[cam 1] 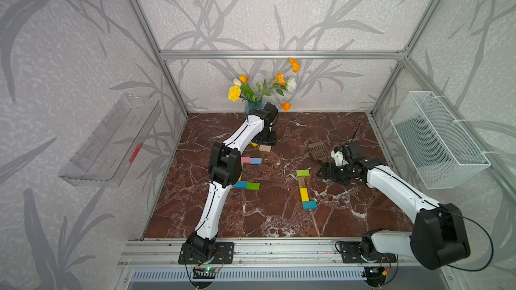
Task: Assemble the letter c with building blocks
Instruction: Pick up the building block from the center of the board.
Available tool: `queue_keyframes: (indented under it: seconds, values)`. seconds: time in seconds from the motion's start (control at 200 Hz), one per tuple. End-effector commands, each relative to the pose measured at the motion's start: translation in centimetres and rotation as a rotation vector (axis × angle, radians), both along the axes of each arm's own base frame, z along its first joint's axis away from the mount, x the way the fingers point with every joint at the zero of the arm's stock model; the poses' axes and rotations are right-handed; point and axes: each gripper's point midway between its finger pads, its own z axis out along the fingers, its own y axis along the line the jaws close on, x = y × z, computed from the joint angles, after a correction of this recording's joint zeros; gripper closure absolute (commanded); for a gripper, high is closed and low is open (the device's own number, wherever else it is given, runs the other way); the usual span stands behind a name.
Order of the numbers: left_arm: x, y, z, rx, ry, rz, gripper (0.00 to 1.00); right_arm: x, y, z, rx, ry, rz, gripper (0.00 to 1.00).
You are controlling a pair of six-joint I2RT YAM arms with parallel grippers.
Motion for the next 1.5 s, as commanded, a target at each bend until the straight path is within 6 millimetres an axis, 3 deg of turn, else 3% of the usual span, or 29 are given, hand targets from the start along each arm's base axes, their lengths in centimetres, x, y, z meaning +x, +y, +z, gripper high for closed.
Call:
queue_keyframes:
  seconds: [0.0, 0.245, 0.75, 1.015, 1.494]
  values:
    - [-0.8, 0.6, -0.8, -0.002, 0.084, 0.044, 0.26, 0.3, 0.1, 0.0, 0.020, -0.012, 0.010, 0.19]
    - [-0.2, 1.3, -2.0, 0.027, 0.085, 0.078, 0.28, 0.7, -0.5, 0.2, 0.045, -0.018, -0.005, 0.19]
    - [0.7, -0.4, -4.1, -0.075, 0.108, 0.103, 0.27, 0.7, -1.6, 0.2, 0.110, -0.021, -0.036, 0.19]
    - [1.3, -0.1, -5.5, -0.051, 0.112, 0.131, 0.27, 0.7, -2.4, 0.4, 0.160, -0.024, -0.065, 0.19]
    - [1.8, 0.0, -5.9, -0.037, 0.102, 0.150, 0.25, 0.7, -3.0, 0.9, 0.209, -0.028, -0.084, 0.18]
